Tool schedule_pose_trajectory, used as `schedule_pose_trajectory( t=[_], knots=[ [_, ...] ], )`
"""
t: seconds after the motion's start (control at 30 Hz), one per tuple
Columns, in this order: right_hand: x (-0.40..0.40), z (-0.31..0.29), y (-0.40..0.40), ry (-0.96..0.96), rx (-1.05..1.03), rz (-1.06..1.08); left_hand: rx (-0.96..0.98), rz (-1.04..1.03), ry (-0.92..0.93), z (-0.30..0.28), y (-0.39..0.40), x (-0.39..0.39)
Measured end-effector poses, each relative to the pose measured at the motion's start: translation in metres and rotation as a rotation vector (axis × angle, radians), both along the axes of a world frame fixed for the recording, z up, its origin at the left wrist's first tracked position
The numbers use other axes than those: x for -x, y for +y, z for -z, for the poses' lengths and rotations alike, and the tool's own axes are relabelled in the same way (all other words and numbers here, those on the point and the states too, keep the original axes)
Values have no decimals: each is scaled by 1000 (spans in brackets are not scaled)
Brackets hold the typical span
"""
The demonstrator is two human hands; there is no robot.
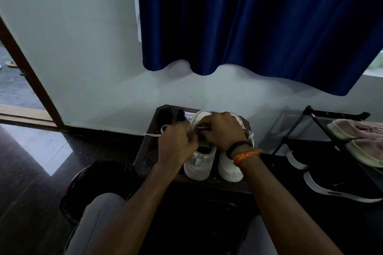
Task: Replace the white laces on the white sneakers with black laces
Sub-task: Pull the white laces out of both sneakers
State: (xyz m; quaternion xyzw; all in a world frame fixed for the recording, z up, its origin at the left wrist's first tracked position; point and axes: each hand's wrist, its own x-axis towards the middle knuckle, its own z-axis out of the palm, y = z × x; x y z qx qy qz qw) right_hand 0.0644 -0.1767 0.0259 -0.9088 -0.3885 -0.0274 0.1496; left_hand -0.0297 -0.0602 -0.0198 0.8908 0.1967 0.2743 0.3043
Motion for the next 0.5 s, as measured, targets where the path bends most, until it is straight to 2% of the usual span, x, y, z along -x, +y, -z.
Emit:
schedule_pose_trajectory(
  t=[0.1,0.2,0.23,0.3,0.37,0.43,0.5],
  knots=[
    [-1,2,-4,-23,-150,33,8,-9,-26,2,-1,1],
    [-8,-3,-16,-1,-427,252,11,-23,-14,2,-2,0],
    [-12,-5,-20,13,-462,354,15,-29,-10,3,-3,0],
    [-16,-7,-25,14,-376,471,20,-39,-8,4,-4,1],
    [-11,-11,-25,15,-302,442,28,-44,-19,6,-3,1],
    [-3,-14,-21,16,-333,269,45,-34,-40,8,-3,0],
    [2,-12,-11,13,-217,101,62,-28,-59,9,-2,-1]
  ],
)
